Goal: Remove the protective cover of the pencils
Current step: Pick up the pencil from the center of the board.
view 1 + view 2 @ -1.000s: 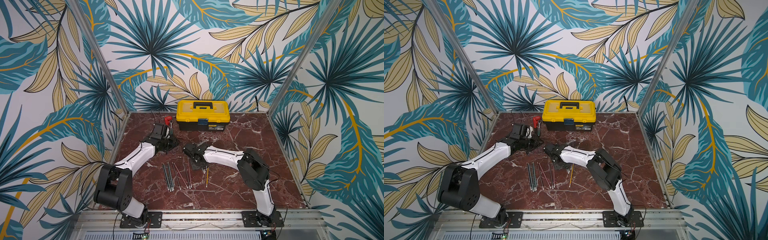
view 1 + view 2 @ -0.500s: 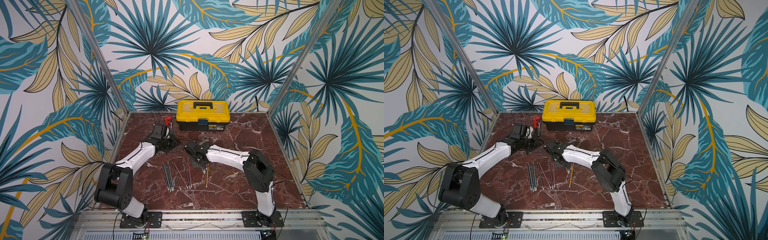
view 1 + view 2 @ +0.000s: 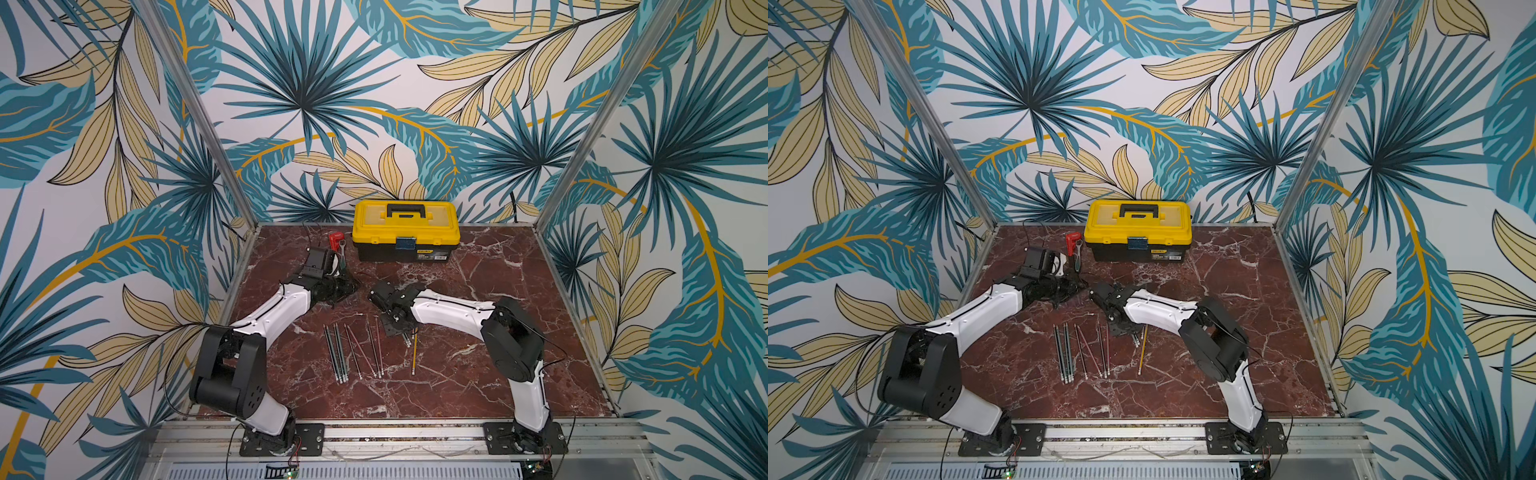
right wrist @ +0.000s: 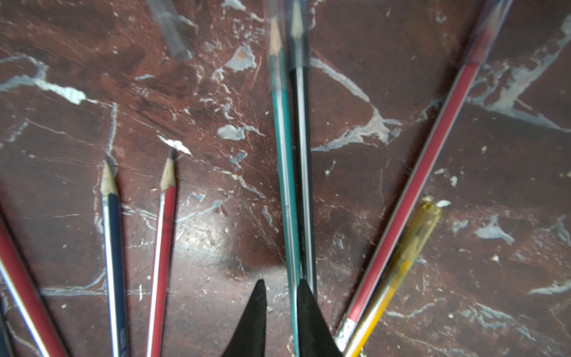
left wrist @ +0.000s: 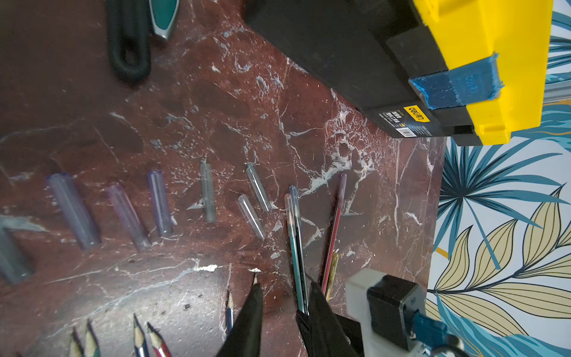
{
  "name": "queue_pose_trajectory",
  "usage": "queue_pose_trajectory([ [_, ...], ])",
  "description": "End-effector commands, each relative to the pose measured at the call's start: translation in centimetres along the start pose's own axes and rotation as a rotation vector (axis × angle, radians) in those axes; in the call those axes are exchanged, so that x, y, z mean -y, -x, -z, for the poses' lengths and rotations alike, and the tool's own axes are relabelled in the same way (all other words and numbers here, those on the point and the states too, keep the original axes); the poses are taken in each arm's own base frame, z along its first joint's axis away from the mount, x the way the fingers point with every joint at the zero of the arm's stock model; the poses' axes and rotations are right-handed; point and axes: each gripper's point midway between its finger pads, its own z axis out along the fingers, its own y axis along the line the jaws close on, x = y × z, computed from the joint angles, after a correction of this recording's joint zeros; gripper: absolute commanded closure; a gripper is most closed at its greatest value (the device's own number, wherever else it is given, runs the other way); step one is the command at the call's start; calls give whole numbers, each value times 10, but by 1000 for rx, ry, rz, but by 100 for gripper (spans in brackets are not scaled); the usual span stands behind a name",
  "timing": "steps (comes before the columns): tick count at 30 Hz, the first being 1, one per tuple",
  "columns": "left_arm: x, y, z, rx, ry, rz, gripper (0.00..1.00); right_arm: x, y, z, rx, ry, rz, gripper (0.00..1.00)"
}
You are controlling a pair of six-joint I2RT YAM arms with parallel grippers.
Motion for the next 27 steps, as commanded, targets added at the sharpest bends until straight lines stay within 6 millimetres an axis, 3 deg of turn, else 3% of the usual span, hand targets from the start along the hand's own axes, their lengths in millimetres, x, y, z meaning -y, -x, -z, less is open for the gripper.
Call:
queue_pose_trajectory([
  [1,-8,-1,-4,-5,1,11,73,1,-10,-16,-43,-8,8,80],
  [24,-8,-3,-3,-4,-11,22,73,-3,-19,-35,-88,13,-8,84],
  [27,-8,-2,-2,2,-15,23,73,-4,-19,-34,-93,14,-8,88],
])
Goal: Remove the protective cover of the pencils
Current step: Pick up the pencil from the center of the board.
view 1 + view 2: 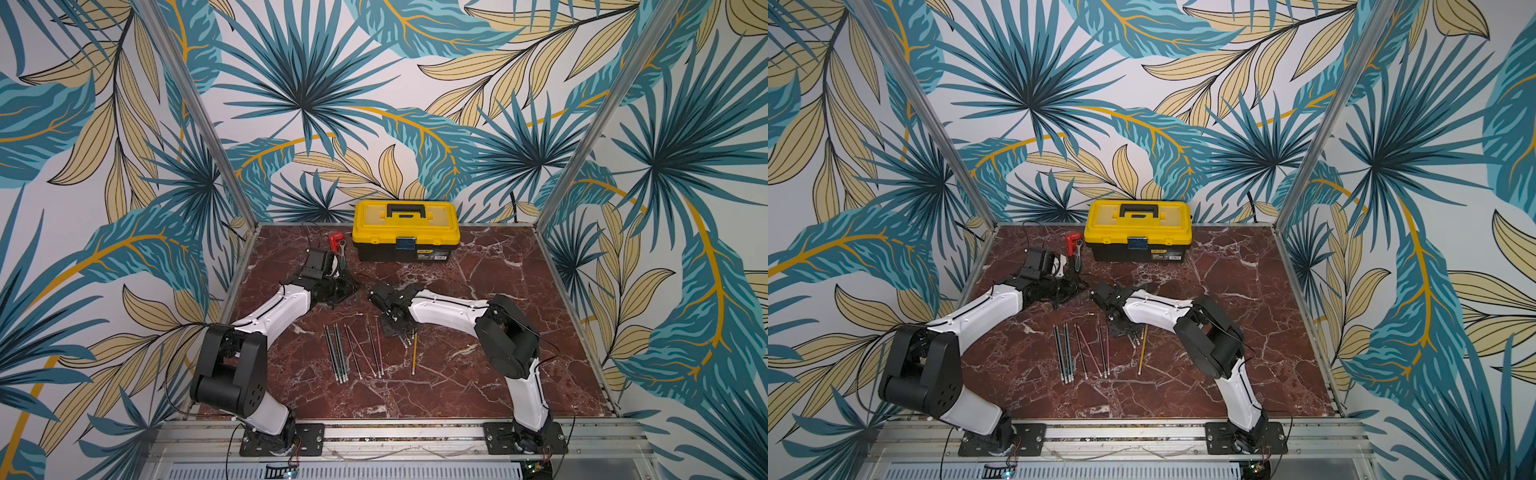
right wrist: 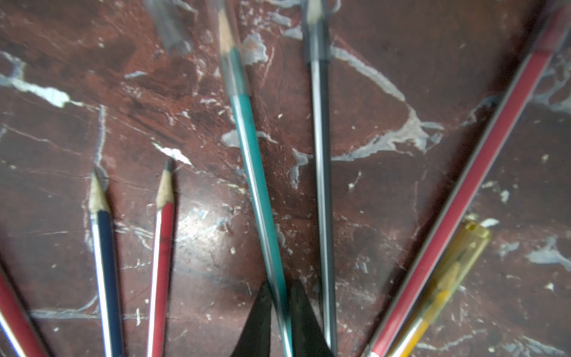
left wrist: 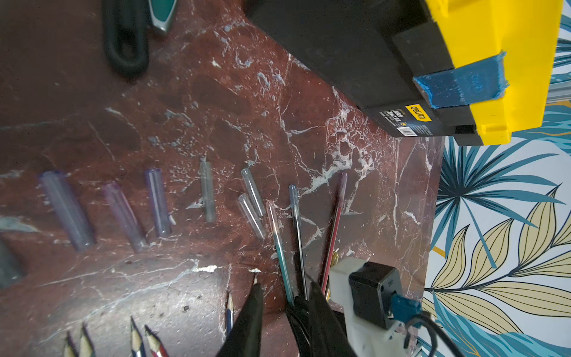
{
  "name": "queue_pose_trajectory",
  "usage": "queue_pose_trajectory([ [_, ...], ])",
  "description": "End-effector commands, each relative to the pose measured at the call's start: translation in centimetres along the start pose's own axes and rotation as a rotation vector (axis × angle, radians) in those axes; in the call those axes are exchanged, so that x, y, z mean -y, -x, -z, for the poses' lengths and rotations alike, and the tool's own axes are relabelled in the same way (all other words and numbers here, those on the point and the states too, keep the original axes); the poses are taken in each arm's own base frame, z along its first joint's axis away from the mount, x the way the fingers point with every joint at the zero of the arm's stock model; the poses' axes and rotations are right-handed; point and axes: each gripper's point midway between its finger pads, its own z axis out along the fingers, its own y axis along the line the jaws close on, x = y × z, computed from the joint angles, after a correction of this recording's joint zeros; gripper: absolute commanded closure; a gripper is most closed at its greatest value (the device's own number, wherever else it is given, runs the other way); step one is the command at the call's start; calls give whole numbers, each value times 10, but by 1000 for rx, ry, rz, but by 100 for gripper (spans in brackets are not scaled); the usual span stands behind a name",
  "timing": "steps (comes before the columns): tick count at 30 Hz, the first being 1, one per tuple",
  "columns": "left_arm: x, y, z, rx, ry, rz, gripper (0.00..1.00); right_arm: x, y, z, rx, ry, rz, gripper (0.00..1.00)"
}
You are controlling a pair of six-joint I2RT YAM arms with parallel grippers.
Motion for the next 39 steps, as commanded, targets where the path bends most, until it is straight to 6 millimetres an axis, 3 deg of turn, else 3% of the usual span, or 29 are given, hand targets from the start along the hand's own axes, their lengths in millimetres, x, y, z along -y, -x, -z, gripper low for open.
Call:
queue_pose_trajectory([
  [1,-4,0,1,6,-12,12,73,3,-16,-20,-65,-18,-3,89],
  [19,0,-7,-9,-28,-66,33,74,-11,0,6,1,81,-34,96],
  [33,9,-12,-20,-42,-126,14,73,-22,13,50,102,226,-116,100],
  [39,25,-18,-21,-36,-159,-48,71,-30,13,64,114,299,-124,100],
])
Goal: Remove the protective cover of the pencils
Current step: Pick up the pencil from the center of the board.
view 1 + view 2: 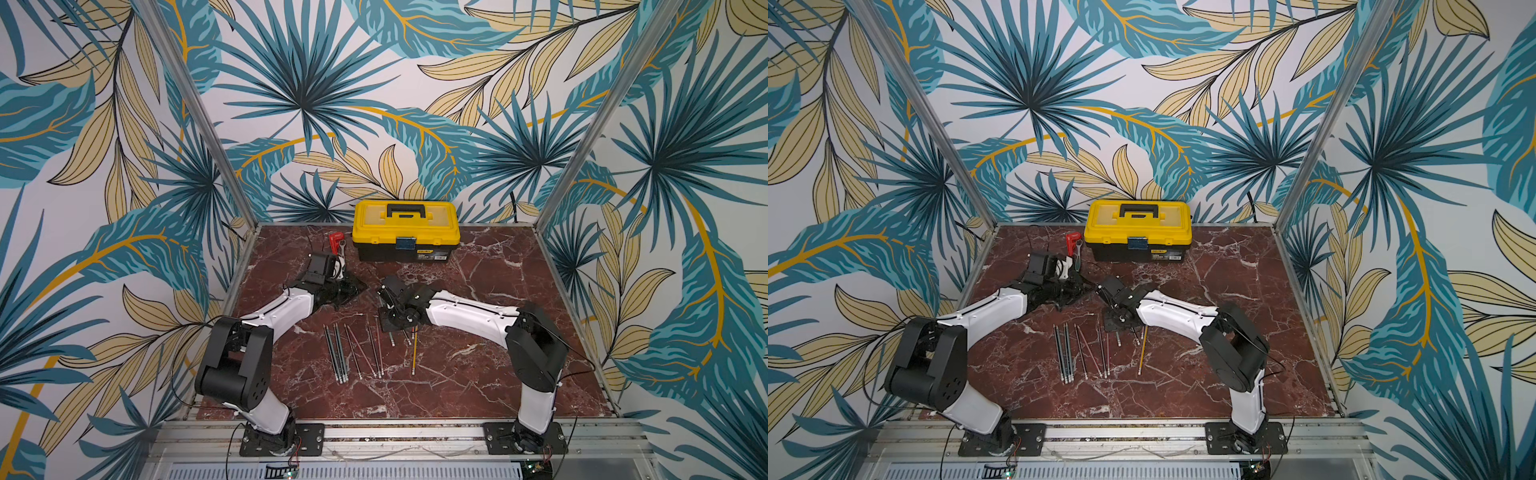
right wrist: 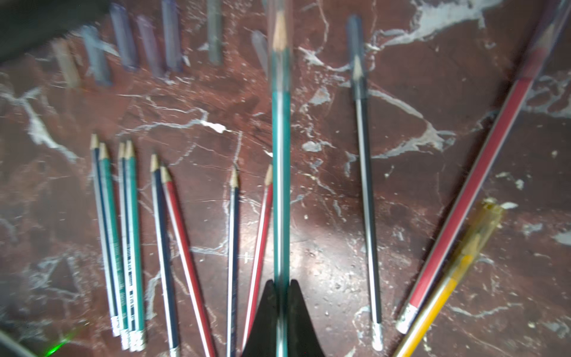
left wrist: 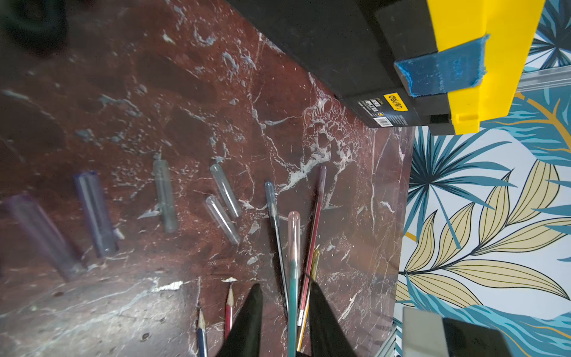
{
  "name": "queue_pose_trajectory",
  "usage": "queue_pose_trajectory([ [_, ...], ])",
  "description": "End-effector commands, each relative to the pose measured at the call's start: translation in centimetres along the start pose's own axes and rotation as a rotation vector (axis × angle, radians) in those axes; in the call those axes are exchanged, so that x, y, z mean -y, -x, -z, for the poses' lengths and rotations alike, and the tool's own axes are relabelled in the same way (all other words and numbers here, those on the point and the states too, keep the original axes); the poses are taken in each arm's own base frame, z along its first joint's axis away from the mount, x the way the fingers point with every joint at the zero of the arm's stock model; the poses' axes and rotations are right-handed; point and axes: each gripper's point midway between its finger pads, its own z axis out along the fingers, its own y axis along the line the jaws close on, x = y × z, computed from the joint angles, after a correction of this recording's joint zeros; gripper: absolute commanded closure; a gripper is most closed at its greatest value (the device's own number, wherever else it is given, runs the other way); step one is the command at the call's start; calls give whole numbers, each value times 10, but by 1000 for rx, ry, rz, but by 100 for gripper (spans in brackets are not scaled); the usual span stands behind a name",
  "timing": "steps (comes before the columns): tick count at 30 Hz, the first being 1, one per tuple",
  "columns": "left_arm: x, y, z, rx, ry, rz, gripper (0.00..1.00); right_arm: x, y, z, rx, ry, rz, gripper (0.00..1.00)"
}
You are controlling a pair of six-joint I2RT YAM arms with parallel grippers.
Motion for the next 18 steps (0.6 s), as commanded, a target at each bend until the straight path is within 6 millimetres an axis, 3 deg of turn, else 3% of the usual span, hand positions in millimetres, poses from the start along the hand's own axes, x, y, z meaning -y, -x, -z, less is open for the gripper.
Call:
queue_pose_trajectory([
  [1,11,-5,-4,7,-36,-57,70,-7,-3,7,-8,51,-23,100],
  [4,17,-8,-6,4,-42,-91,69,-11,-2,13,2,80,-24,100],
  [18,12,-11,-18,-21,-27,-82,68,-18,-3,25,14,134,-35,100],
])
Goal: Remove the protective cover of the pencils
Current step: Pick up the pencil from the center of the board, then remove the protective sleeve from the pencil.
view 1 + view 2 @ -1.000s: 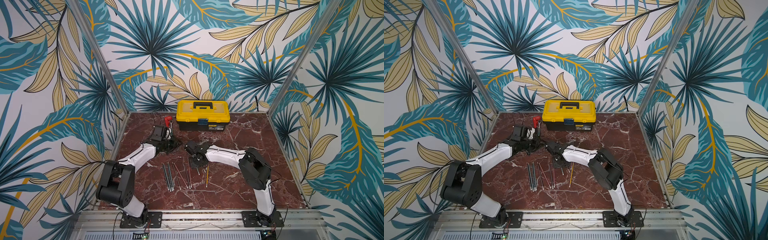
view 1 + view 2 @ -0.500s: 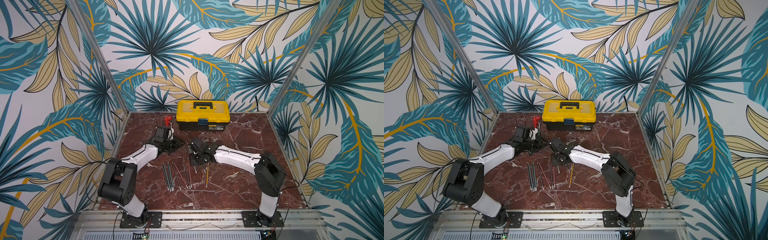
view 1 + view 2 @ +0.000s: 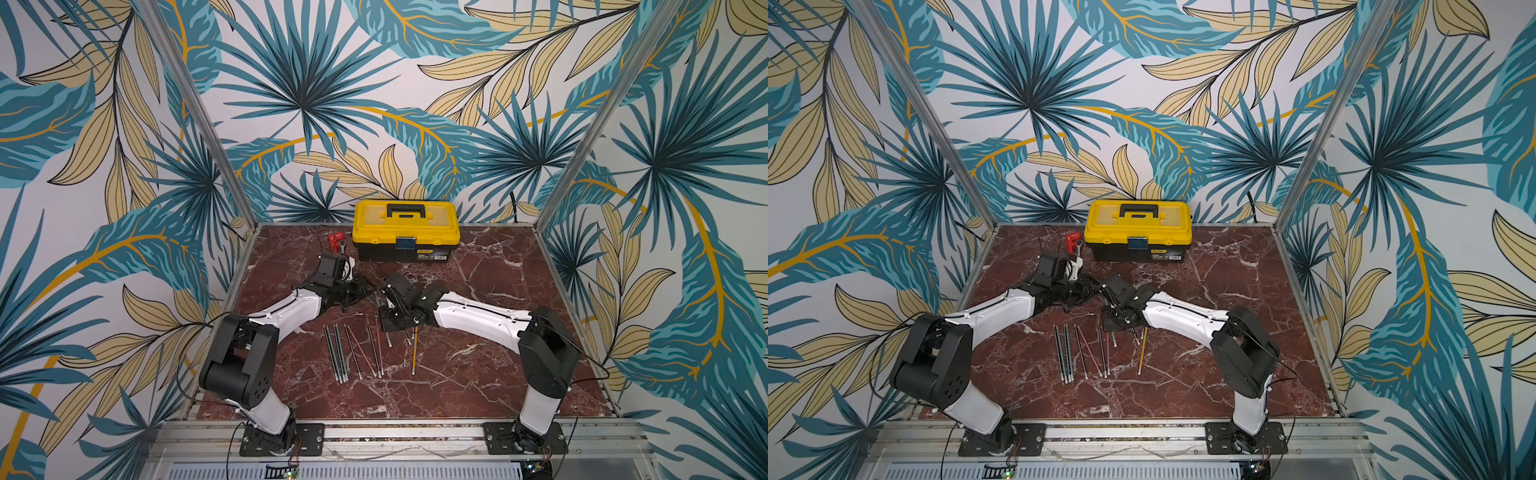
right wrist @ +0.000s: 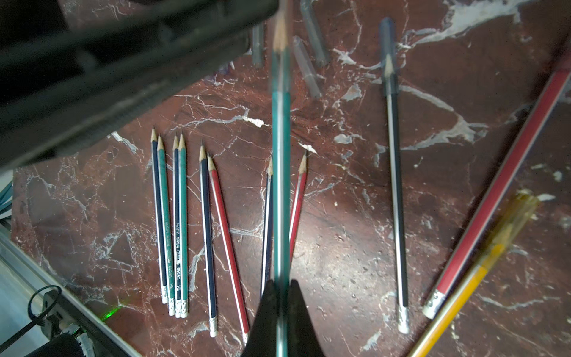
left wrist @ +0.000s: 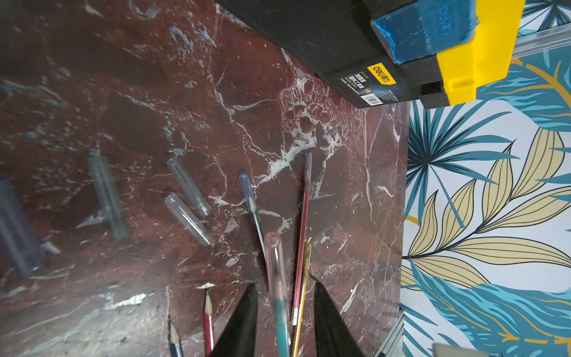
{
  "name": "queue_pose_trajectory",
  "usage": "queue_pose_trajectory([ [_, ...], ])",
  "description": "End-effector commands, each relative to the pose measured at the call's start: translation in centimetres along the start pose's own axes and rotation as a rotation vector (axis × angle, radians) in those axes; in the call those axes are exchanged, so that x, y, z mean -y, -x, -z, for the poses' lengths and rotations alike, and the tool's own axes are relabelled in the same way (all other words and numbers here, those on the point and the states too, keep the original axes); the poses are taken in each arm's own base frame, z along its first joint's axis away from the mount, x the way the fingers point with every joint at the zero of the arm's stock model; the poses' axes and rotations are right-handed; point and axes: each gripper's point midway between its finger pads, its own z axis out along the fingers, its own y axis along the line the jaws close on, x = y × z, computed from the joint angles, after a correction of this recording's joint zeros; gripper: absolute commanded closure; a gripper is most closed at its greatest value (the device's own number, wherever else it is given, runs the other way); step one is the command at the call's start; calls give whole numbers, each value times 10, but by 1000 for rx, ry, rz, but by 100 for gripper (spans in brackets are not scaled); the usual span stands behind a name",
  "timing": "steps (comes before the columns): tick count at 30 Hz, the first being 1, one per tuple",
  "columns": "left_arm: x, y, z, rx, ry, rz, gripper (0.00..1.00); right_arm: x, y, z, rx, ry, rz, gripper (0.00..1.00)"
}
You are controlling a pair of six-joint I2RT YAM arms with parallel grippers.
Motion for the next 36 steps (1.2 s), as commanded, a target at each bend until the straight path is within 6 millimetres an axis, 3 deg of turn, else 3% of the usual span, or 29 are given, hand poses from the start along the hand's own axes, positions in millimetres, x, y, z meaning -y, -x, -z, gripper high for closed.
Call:
queue_pose_trajectory([
  [1,3,3,-3,8,-10,-24,68,-6,-1,9,8,42,-18,100],
  [9,3,2,-4,6,-9,-29,70,-16,-3,17,5,88,-18,100],
  [22,4,1,-3,-1,-17,-18,91,-19,-6,13,2,103,-21,100],
  [31,7,2,-1,3,-22,-24,96,-17,-2,-1,1,73,-15,72],
  [36,7,1,-1,1,-24,-20,96,-11,3,-11,13,31,-20,68],
])
